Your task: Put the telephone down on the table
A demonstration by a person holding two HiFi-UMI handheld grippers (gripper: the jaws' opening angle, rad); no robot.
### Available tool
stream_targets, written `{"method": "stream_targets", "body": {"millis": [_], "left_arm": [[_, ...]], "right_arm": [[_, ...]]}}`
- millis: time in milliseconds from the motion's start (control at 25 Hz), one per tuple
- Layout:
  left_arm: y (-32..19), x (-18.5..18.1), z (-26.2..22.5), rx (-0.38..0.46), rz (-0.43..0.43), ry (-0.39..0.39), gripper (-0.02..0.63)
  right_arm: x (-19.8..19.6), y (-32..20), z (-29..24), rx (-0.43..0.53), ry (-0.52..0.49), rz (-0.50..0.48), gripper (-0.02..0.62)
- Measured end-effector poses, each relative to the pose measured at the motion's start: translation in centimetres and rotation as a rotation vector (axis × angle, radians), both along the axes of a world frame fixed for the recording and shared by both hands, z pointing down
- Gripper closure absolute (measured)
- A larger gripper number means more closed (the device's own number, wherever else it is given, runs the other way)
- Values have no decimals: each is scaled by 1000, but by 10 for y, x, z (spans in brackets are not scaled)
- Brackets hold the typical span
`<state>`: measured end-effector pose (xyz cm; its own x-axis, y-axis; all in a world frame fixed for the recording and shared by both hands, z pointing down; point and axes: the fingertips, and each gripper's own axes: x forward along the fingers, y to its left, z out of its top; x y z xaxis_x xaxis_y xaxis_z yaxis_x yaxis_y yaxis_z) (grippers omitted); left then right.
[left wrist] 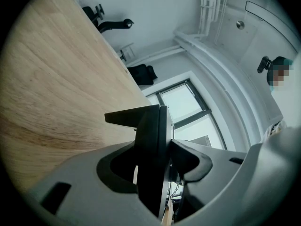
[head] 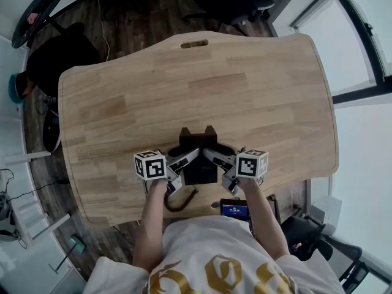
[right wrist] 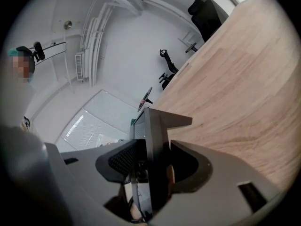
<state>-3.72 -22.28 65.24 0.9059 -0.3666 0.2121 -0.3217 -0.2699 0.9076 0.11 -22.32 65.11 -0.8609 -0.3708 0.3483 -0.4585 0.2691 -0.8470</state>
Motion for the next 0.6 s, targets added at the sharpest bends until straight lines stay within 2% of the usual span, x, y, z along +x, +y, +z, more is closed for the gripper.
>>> {"method": "stream_targets", "body": {"millis": [240,600], "left_arm": [[-1,0,9,-30,1,-8,396],[-2,0,14,-24,28,0,394]], "right_arm": [[0,-1,9,-32,3,3,396],[-1,-1,16,-55,-26,-22,390]]}}
